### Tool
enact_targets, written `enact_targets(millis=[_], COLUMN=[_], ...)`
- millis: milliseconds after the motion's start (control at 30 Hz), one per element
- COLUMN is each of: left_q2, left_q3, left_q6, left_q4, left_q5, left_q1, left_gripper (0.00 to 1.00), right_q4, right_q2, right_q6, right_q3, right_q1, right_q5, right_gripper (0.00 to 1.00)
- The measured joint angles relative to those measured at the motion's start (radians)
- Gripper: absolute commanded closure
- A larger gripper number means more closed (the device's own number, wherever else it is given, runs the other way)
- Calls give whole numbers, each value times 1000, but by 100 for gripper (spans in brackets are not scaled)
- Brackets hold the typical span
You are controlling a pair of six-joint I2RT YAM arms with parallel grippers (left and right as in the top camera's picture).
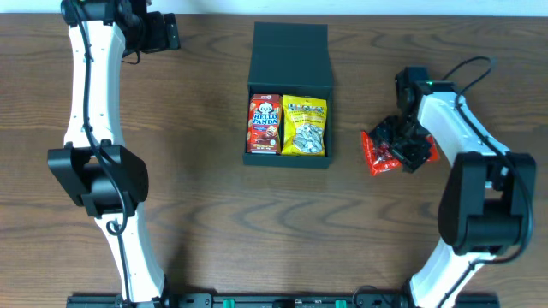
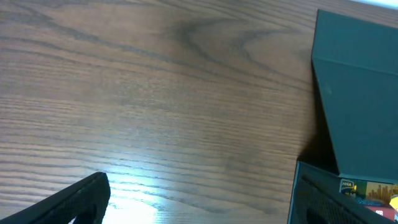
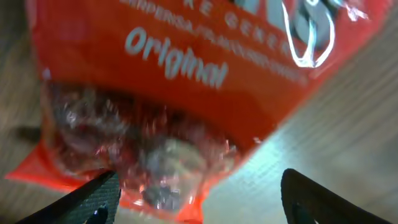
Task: Pack container
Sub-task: 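Grasp the red Hacks Original bag with the right gripper, then lift the red Hacks bag and carry it into the black box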
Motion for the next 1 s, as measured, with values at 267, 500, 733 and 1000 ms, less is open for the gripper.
enact_targets(millis=[267,500,733,1000], left_q2=[0,0,0,0], left_q3=[0,0,0,0], left_q6=[0,0,0,0], left_q4=[0,1,8,26], left_q5=[0,0,0,0], left_q1=[0,0,0,0], left_gripper=[5,5,5,5], right_q4=[121,133,131,59], right_q2=[18,17,16,32], right_q6=[87,117,86,-214], right_q3=[0,0,2,125], right_q1=[-1,-5,-6,0], right_q5=[-16,0,1,20], right_gripper=[50,96,98,98])
